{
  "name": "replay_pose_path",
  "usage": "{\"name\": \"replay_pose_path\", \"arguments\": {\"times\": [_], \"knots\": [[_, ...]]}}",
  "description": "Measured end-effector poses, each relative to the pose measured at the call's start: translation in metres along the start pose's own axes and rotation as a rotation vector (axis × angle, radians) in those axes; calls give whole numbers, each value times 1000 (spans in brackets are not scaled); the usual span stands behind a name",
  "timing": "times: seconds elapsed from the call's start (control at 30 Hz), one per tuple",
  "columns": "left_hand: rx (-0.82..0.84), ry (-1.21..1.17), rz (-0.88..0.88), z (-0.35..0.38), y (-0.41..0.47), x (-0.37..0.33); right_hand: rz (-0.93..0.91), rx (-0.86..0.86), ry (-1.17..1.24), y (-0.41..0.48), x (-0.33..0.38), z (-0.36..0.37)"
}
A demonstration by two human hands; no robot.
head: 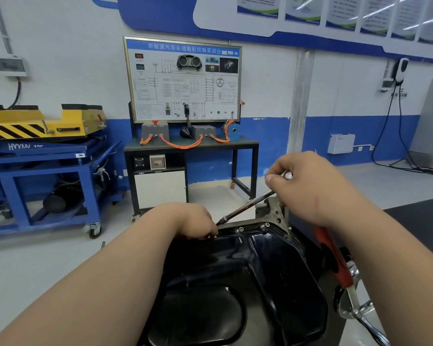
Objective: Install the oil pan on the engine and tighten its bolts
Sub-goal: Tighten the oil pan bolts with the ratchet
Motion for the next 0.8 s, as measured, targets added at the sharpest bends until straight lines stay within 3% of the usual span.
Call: {"name": "replay_pose_path", "arguments": {"times": [0.13,0.37,0.8], "knots": [[17,-114,47,-2,1,4,4,13,3,1,0,0],[-88,-86,73,-8,0,6,13,13,14,0,-2,-3],[-18,-250,58,-9,-4,10,22,4,12,-2,-4,-5]]}}
Point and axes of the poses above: each hand's wrist, its own y-axis towards the middle knuckle, its own z-axis out of the palm, x = y × z, the point moved 6 cm from there along y, towards the middle knuckle, and after that the axes turned 4 degrees about -x, right-handed, at the moved point
